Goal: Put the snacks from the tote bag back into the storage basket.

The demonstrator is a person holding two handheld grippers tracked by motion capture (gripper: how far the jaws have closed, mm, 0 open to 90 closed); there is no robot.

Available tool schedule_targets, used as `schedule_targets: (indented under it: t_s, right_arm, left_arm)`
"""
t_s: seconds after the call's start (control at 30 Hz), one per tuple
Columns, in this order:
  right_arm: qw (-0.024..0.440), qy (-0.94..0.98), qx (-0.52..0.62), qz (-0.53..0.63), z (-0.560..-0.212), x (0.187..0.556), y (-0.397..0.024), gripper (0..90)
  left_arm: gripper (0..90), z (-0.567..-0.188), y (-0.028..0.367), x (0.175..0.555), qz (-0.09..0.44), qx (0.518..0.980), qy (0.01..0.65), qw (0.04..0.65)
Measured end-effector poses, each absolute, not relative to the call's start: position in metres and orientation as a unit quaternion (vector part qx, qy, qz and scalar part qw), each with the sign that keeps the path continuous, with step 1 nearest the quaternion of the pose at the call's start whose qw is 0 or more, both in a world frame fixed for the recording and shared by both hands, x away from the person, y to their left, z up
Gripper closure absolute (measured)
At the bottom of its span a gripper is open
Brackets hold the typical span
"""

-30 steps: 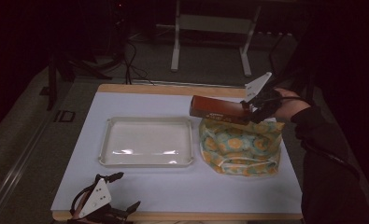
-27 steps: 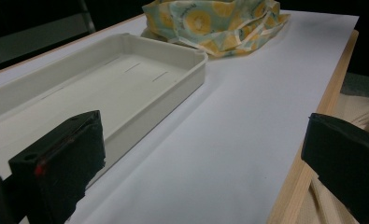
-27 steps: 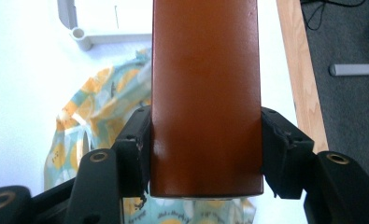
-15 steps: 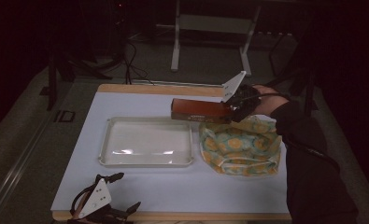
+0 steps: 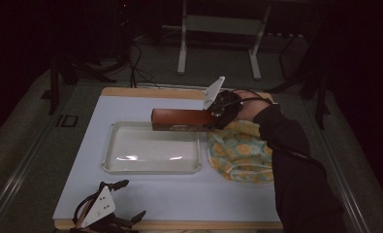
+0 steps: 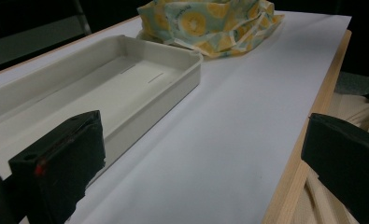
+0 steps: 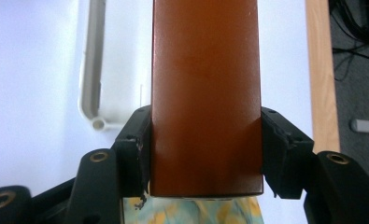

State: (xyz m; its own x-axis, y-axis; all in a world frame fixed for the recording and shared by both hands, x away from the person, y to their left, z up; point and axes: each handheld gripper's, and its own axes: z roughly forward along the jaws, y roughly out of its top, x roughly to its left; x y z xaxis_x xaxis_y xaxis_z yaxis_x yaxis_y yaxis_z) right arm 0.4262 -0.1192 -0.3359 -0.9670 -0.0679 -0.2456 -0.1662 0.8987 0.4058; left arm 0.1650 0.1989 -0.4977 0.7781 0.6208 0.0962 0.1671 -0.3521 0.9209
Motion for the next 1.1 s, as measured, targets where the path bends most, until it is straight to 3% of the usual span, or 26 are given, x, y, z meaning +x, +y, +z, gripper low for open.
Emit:
schedule_targets:
  t_s: [0.47, 1.1]
  right_arm:
    - [0.082, 0.966, -0.088, 0.231, -0.374, 0.421, -0.074, 42.8]
    - [0.064, 0.975, -0.060, 0.204, -0.444, 0.431, -0.075, 42.7]
  left_arm:
    - [0.0, -0.497, 0.200, 0.164, 0.222, 0.789, 0.250, 0.515]
    - [0.0, -0.498, 0.200, 0.164, 0.222, 0.791, 0.248, 0.513]
